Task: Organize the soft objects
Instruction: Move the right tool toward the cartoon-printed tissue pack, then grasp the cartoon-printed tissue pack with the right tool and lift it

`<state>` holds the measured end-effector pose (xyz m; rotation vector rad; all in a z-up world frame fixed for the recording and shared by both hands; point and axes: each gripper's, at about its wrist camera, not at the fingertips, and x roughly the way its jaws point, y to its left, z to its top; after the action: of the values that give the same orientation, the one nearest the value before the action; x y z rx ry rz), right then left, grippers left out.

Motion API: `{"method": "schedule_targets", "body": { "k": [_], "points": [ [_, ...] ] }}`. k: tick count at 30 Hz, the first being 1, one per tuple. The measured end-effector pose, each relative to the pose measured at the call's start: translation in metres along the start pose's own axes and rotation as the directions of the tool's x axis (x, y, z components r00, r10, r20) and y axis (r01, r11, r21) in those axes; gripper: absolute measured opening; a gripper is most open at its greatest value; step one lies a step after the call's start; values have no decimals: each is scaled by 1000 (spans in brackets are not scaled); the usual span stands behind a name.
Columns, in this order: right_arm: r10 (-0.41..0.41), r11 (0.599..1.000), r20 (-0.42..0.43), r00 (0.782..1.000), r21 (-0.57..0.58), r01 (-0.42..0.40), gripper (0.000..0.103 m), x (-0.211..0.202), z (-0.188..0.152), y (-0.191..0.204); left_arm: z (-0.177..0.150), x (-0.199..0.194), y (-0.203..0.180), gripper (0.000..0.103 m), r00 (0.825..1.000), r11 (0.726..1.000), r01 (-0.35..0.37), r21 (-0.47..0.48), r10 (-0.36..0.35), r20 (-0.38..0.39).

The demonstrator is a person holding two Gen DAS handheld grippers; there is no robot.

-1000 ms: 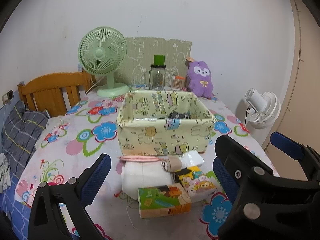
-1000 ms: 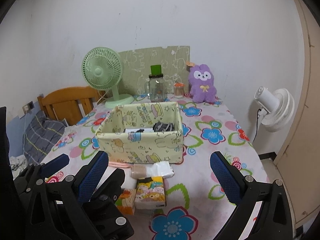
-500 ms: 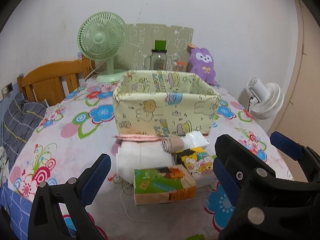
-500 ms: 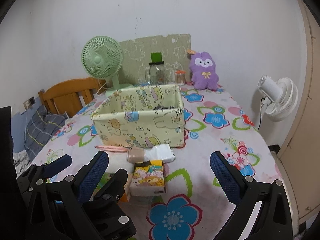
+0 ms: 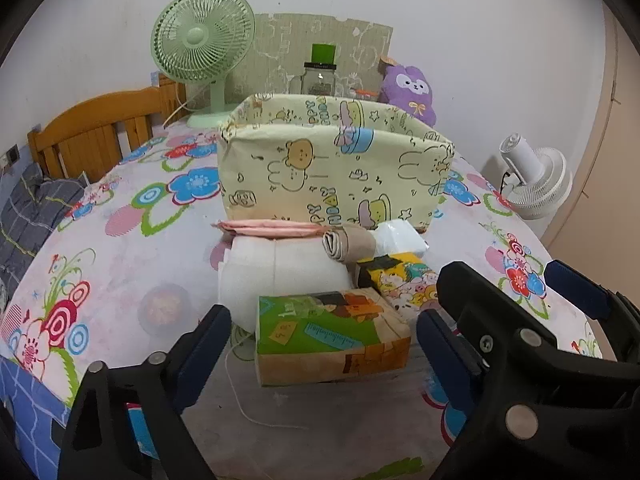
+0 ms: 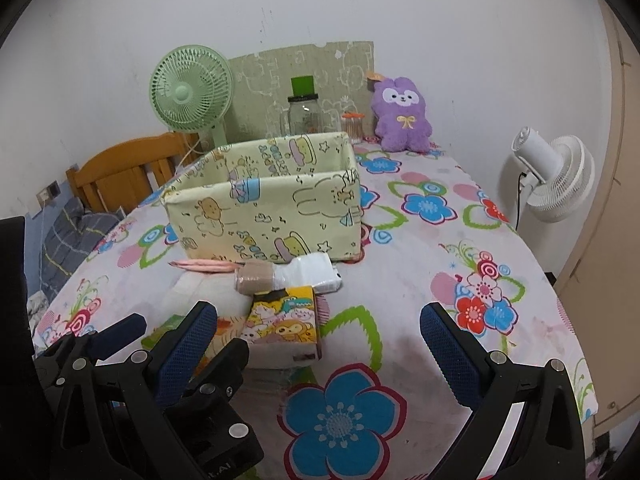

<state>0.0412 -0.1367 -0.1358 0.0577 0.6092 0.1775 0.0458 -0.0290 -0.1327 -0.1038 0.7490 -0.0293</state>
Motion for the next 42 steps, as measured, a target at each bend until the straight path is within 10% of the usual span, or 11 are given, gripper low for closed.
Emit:
{"method": "schedule_targets", "body": {
  "k": [26,42],
  "points": [
    [12,999,-40,999,-40,-14,102,19,-3,23,-5,2,18,77,999,999,-32,-8,32,-8],
    [2,1000,-139,990,-23,-5,70,55,-8,23,-9,16,18,76,999,999,-32,5,32,-33]
  ]
}}
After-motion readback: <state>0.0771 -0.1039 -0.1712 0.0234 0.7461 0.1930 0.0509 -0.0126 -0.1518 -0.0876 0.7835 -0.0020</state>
